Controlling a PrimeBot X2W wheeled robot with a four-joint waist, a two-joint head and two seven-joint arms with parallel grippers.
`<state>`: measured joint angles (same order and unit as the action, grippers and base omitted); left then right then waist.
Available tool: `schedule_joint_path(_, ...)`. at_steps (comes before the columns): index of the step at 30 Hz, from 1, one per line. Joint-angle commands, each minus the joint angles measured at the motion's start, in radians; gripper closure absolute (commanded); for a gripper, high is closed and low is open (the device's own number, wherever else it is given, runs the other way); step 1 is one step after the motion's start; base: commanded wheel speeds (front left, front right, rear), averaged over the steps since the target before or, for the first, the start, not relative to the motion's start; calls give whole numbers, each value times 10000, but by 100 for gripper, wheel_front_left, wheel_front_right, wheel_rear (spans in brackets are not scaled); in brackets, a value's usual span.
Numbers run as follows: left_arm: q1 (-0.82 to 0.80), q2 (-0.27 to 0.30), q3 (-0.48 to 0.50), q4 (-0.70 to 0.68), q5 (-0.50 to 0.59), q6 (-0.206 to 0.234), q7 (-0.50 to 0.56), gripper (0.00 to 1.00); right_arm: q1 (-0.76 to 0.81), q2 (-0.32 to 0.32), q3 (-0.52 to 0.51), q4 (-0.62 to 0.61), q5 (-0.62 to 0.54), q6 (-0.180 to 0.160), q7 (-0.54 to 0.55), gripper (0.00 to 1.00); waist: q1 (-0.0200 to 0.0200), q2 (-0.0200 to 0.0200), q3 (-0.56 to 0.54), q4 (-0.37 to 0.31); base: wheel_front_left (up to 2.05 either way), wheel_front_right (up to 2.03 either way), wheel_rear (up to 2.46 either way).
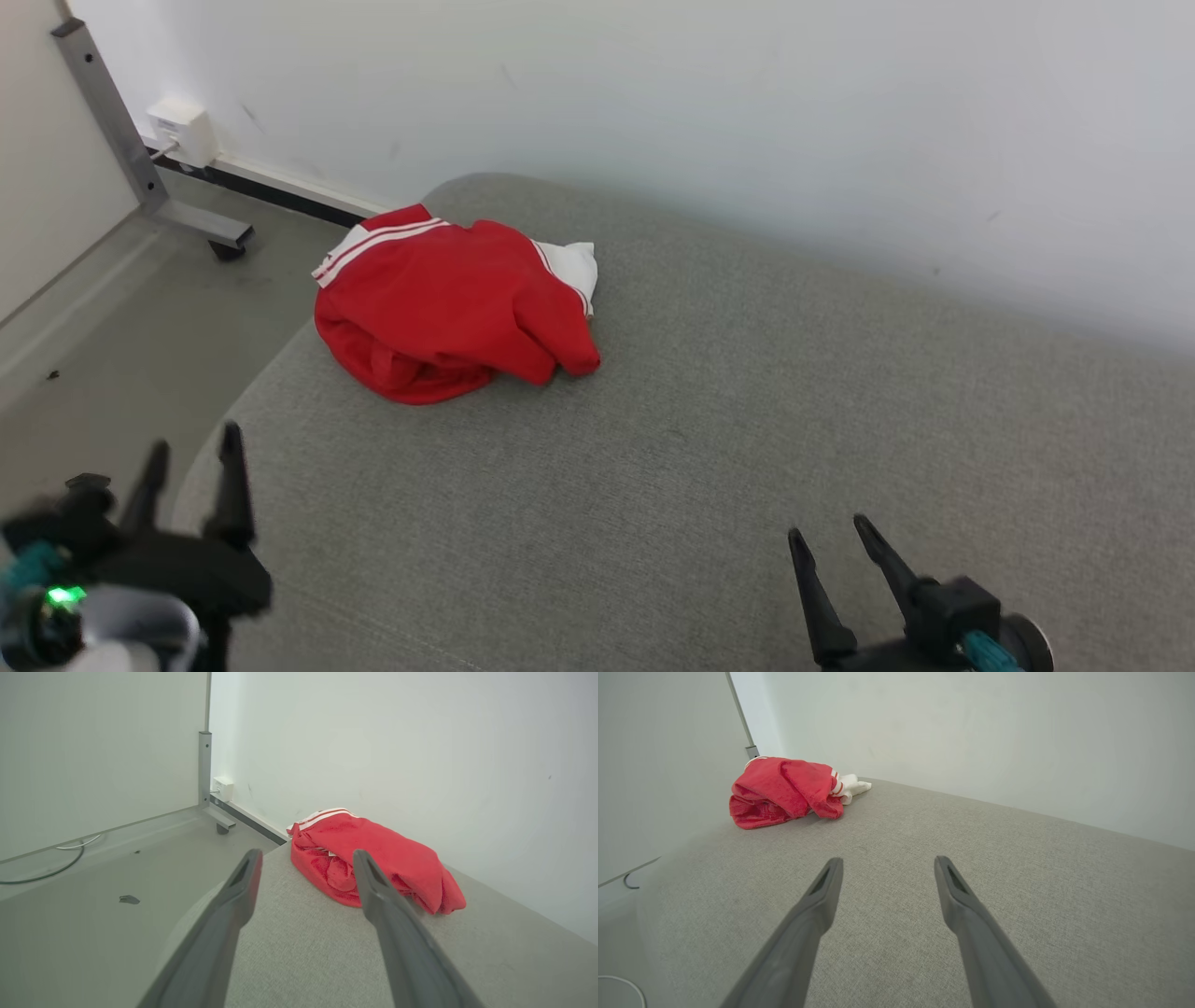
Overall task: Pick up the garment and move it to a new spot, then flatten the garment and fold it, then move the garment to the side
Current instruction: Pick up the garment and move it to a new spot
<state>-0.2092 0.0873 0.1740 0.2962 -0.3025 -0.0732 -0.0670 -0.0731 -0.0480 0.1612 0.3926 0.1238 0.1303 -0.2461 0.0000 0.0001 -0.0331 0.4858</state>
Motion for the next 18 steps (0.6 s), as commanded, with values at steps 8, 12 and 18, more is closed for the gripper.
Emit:
schedule_joint_path(8,-3173,731,1309,1661,-2463,-250,2079,0,-964,-40,717,-1001,-661,8,522,0,0,-1,2490,-2213,0,0,0)
schedule_joint_path(12,-4176,1204,1899,2139,-3410,45,3298,0,-1430,-46,1193,-1268,-802,8,650,0,0,-1,3366,-2900,0,0,0)
schedule_joint_path(18,-5120,1643,2495,2277,-4438,802,5135,0,-1881,-56,1547,-1363,-780,8,584,0,0,-1,4285,-3617,0,0,0)
